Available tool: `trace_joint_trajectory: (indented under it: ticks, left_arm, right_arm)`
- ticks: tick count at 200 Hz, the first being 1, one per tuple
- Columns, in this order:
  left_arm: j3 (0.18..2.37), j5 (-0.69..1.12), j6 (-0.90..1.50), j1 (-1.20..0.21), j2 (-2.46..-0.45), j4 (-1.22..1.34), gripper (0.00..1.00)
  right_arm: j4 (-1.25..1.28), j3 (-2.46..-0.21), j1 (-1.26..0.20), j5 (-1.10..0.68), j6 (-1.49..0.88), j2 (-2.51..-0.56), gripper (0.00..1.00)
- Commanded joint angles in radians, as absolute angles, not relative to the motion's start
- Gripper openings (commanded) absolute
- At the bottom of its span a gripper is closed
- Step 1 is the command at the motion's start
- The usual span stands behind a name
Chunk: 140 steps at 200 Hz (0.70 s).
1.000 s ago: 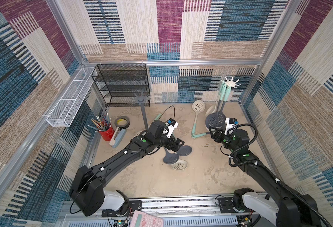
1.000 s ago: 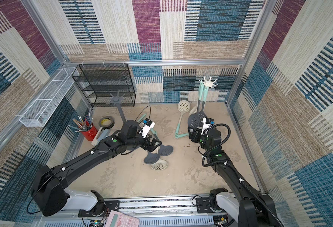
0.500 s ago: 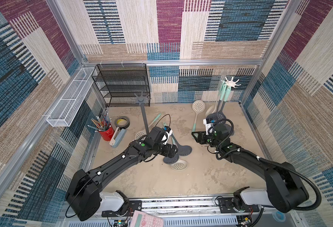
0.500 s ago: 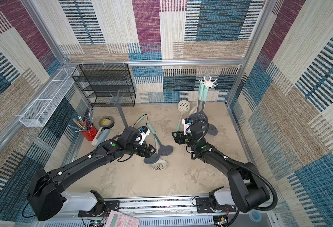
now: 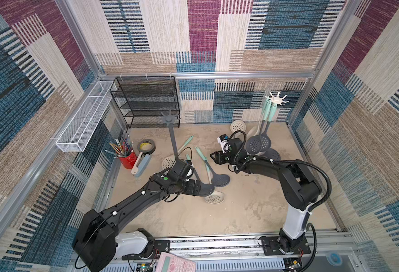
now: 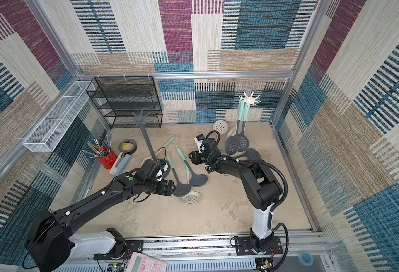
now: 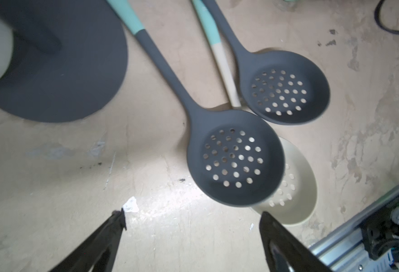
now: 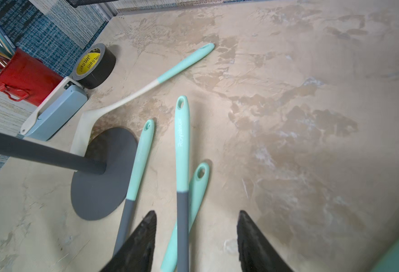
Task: Hang the skimmer on the kitchen utensil rack
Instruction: Pick up the skimmer from the center of the board.
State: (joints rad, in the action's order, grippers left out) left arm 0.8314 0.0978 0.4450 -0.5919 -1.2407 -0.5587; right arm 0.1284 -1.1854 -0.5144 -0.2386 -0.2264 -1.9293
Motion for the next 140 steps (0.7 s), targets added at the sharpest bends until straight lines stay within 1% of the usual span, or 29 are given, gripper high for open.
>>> trace_joint_trajectory:
  ticks: [1, 52, 127, 140]
  left_arm:
    - [0.789, 0.177, 0.504, -0.542, -1.212, -0.563, 0.92]
    - [0.749, 0.249, 0.527, -0.475, -1.18, -0.53, 0.92]
    - [0.744, 0.27, 0.526, -0.449, -1.165, -0.52, 0.92]
    - [0.743, 0.271, 0.524, -0.448, -1.165, -0.516, 0.92]
  right_arm:
    - [0.088, -1.265, -0.528, -0.206, -0.18, -1.994, 0.56]
    - [0.0, -1.439, -0.56, -0.152, -0.123, -2.132, 0.56]
    - [-0.074, -1.595, -0.594, -0.109, -0.094, -2.268, 0.55]
    - [-0.091, -1.651, -0.598, -0.107, -0.093, -2.291, 0.54]
